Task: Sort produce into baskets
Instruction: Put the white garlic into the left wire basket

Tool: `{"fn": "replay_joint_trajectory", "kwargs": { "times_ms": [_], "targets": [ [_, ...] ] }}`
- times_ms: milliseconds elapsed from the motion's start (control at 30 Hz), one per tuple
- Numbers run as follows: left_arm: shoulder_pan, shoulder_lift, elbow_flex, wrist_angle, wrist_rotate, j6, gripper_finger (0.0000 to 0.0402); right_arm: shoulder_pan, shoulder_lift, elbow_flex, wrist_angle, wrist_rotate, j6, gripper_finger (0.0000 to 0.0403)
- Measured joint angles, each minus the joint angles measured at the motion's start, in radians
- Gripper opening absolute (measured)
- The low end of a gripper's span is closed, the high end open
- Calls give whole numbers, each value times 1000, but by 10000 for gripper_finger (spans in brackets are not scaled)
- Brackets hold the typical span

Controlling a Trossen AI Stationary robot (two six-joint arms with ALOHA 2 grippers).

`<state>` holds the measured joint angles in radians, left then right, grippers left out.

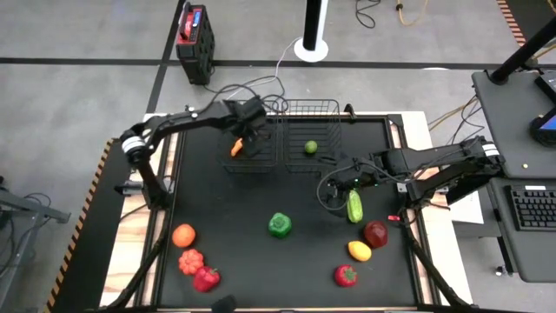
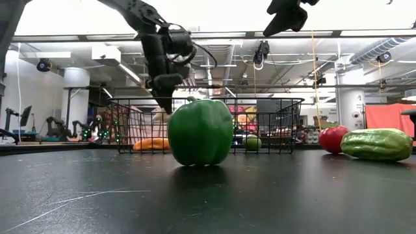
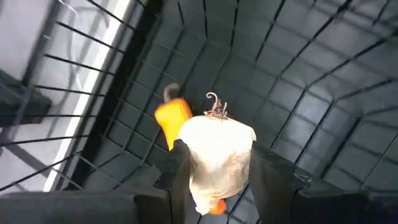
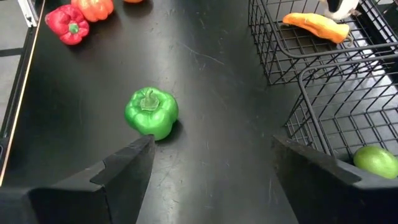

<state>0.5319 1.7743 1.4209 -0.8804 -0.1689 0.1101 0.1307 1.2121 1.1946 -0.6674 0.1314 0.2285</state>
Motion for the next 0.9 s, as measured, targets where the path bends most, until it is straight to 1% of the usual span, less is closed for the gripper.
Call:
{"fn": "replay_joint_trajectory", "kwargs": {
  "times_ms": [167,367,600,900],
  "targets": [
    [10,49,49,-43,59,65,119,0,0,0,0,0,0,309],
    [13,53,36,-40,62,99,119,0,0,0,-1,0,0,302],
    [14,68,16,-40,78,97,119,0,0,0,0,0,0,302],
    [15,89,17,-53,77,91,127,0,0,0,0,0,-1,313]
  ]
}}
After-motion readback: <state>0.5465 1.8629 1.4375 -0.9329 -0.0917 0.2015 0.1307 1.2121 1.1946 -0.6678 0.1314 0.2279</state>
